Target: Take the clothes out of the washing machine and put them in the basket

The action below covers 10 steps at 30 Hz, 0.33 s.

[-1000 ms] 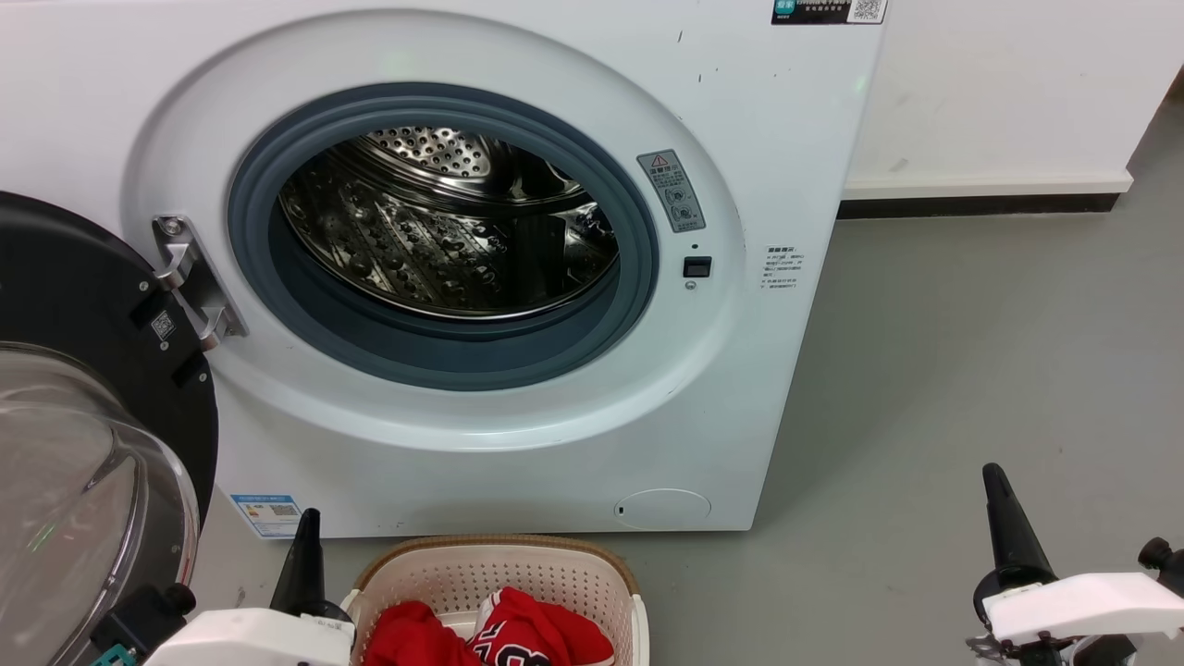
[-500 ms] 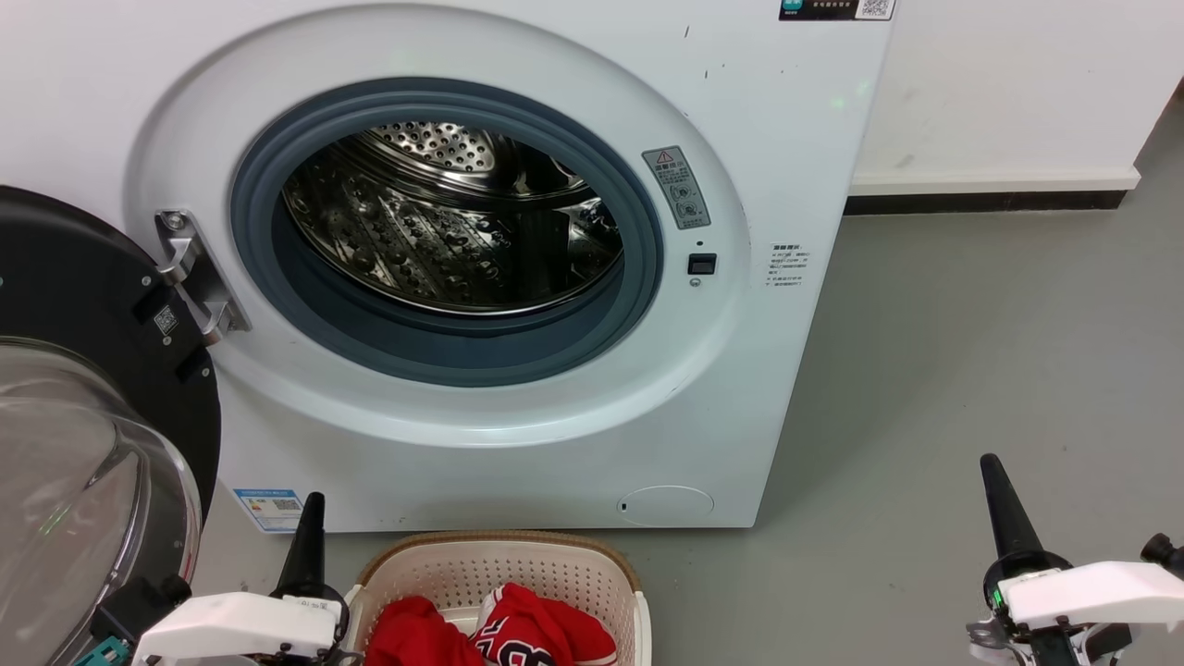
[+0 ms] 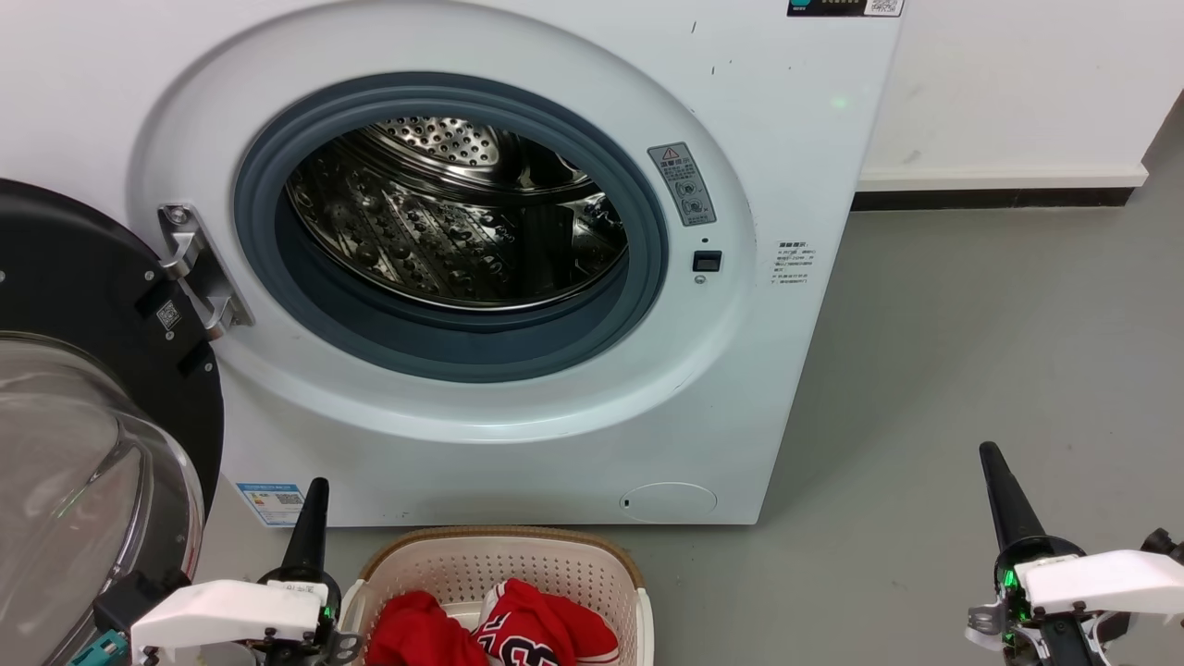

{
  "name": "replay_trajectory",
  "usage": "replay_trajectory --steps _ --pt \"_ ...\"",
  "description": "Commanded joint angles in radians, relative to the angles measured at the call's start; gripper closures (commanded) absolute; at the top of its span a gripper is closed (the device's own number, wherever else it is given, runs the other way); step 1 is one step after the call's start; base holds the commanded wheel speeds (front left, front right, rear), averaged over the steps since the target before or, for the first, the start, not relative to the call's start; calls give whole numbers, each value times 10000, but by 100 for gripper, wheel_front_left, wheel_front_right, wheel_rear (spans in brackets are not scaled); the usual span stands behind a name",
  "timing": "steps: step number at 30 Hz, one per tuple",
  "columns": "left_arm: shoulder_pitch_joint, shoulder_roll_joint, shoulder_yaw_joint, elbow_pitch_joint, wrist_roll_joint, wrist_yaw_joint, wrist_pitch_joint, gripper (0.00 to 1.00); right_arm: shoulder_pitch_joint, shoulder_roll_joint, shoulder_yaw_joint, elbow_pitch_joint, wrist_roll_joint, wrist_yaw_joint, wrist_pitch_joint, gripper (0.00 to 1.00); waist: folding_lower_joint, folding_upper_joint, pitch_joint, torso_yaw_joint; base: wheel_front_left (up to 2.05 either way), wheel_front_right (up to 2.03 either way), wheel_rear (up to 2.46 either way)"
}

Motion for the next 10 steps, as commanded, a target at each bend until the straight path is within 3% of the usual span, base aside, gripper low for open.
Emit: replay_trajectory --steps 1,10 --pt "-240 -1 26 -27 -267 -89 62 100 -231 -33 -31 -13 267 0 80 100 0 -1 7 7 0 0 0" --pt "-445 -19 85 108 -1456 -169 349 100 -413 -33 -84 98 1464 -1 361 100 0 -1 72 62 0 0 0"
